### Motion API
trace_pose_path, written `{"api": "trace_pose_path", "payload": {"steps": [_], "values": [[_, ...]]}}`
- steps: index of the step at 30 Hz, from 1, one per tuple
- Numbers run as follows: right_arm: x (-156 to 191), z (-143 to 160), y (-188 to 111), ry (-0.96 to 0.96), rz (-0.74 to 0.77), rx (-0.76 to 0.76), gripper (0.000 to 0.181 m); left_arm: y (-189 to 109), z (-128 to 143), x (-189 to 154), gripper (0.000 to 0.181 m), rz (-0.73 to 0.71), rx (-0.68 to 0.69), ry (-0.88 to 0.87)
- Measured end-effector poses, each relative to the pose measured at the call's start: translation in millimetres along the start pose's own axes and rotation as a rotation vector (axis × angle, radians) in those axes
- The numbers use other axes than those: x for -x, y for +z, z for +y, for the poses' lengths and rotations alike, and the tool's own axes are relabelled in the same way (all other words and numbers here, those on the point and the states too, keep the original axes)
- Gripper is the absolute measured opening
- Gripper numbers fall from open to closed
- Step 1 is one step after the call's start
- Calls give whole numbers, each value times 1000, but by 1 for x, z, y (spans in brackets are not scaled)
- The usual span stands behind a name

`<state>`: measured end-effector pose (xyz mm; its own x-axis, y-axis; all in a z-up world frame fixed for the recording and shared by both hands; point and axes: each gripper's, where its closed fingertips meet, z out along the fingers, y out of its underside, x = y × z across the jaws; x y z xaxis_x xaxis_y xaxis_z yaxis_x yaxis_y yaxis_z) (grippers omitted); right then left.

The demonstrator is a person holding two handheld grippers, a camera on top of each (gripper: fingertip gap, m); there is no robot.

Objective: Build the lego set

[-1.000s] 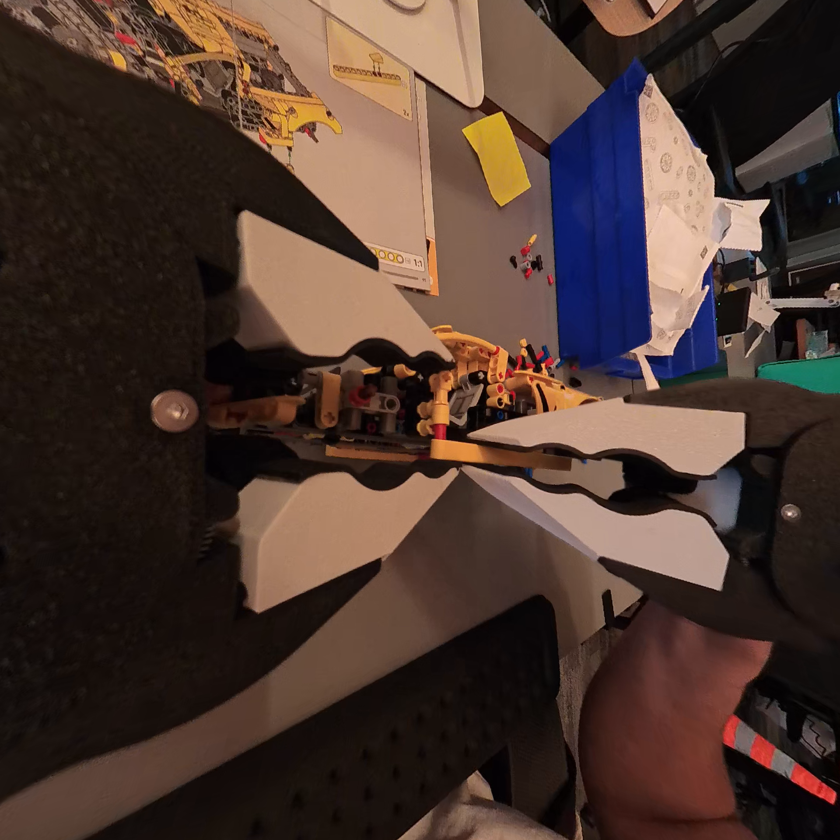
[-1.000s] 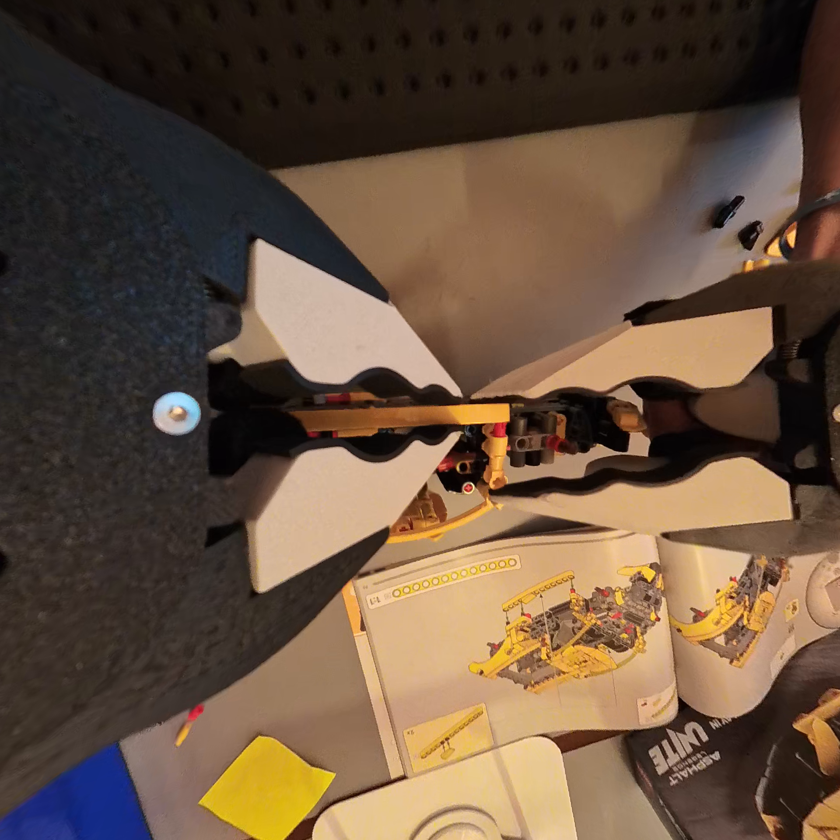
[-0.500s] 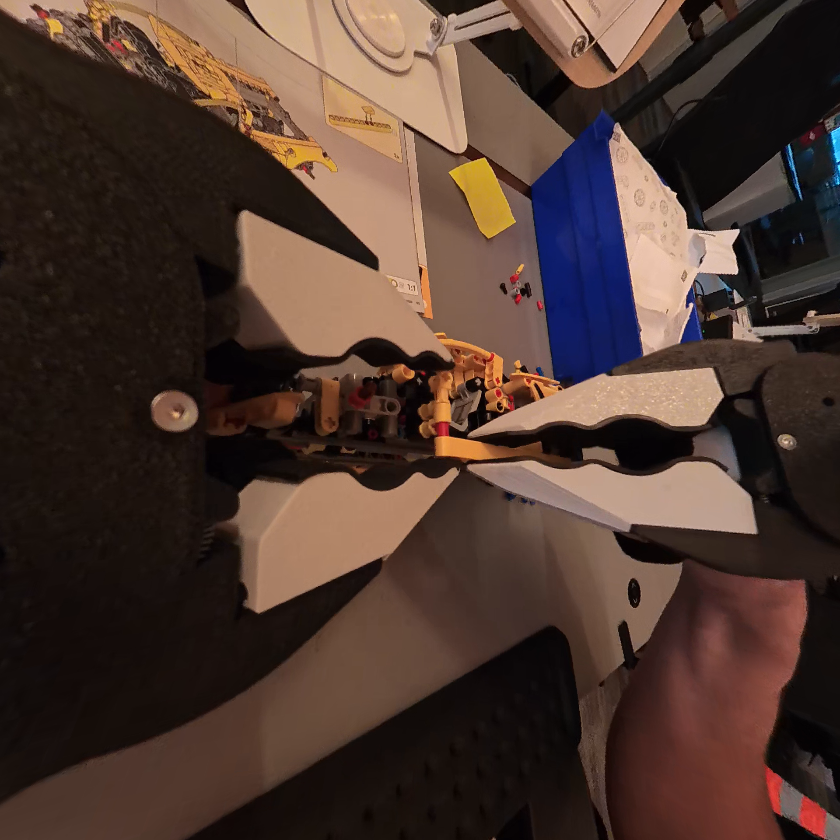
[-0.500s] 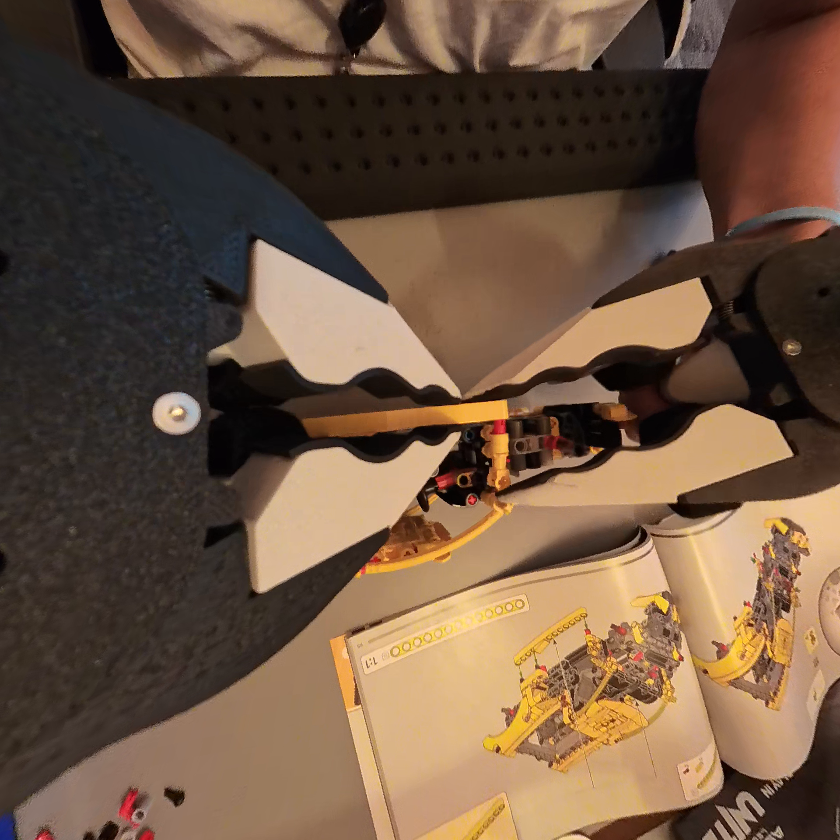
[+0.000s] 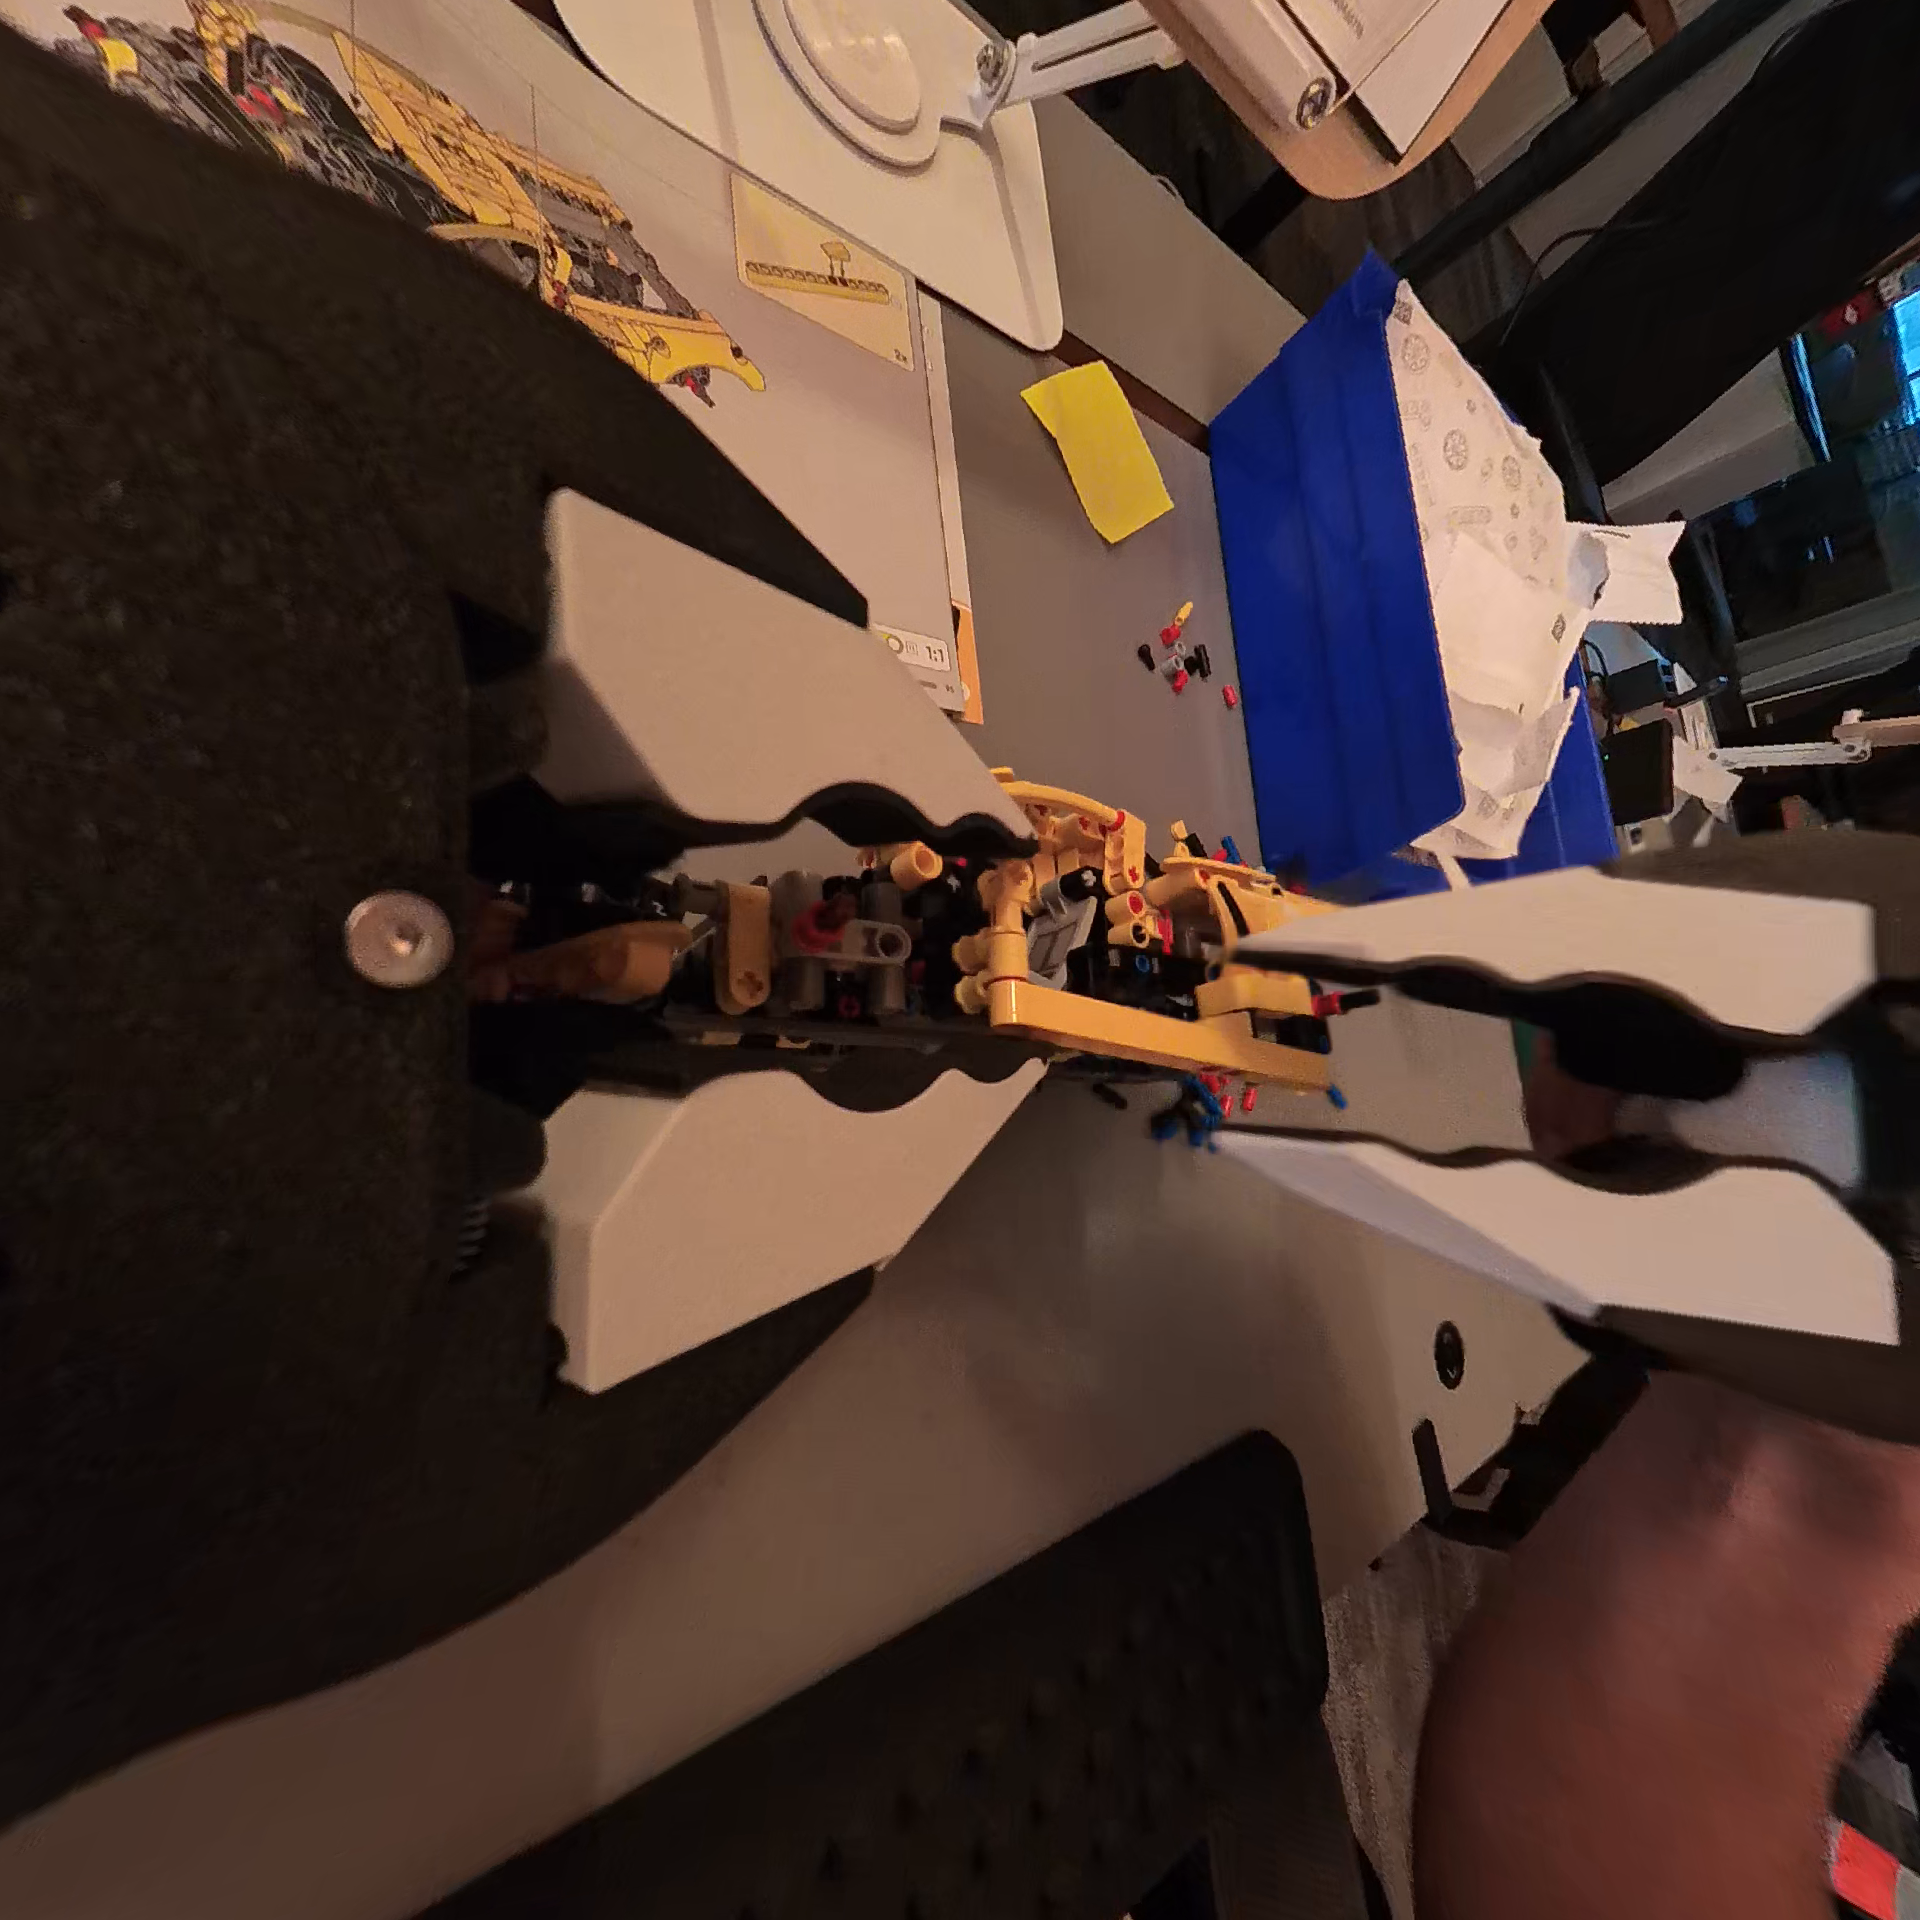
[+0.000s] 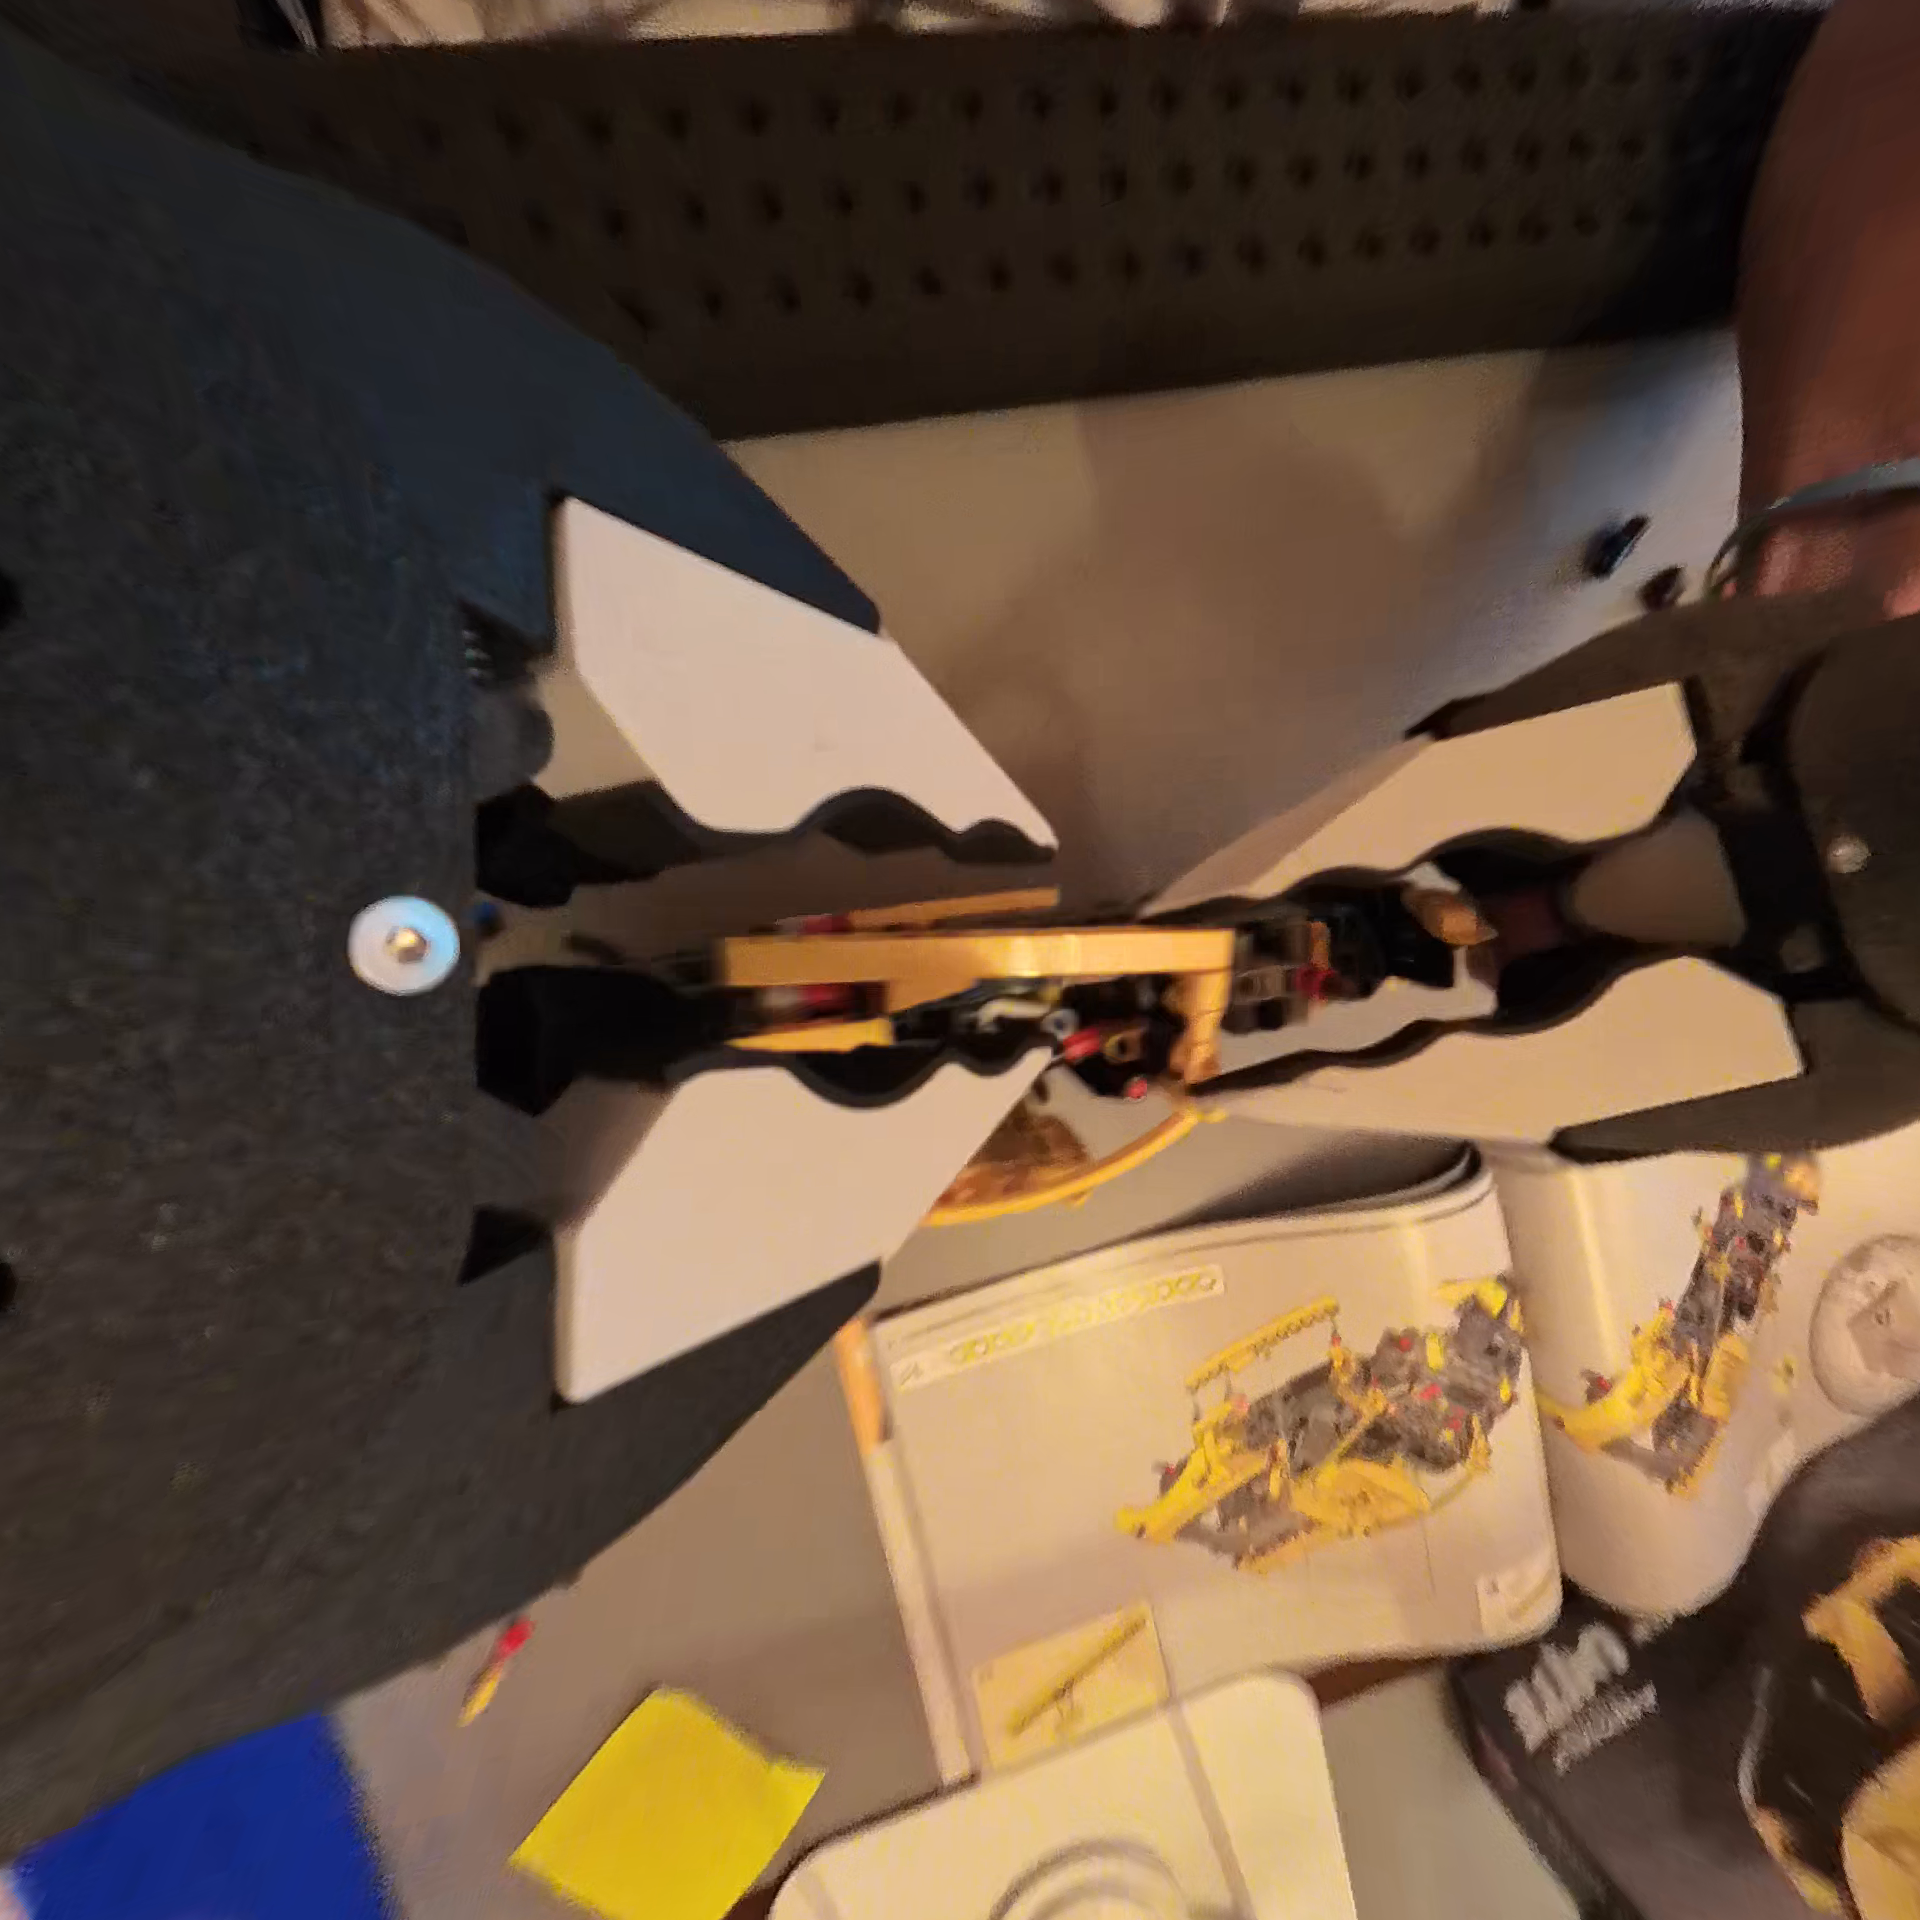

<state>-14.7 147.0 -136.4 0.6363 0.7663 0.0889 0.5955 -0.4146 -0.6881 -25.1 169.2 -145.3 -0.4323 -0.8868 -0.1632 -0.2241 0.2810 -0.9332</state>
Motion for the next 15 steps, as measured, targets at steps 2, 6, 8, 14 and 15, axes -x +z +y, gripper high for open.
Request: {"api": "trace_pose_path", "payload": {"steps": [2, 6, 8, 14, 15], "values": [[-14, 16, -24, -11, 110, -2, 33, 0, 0, 0, 35, -4, 6, -3], [-24, 38, -40, -7, 164, -50, 66, 1, 0, 0, 35, -3, 35, -18], [-25, 41, -33, -7, 127, -40, 77, 0, 0, 0, 35, 0, 45, -22], [-25, 54, -14, 46, -68, 67, 66, -3, 0, 2, 37, -8, 90, -4], [-24, 55, -13, 46, -88, 72, 61, -5, -2, 3, 39, -11, 99, -3]]}}
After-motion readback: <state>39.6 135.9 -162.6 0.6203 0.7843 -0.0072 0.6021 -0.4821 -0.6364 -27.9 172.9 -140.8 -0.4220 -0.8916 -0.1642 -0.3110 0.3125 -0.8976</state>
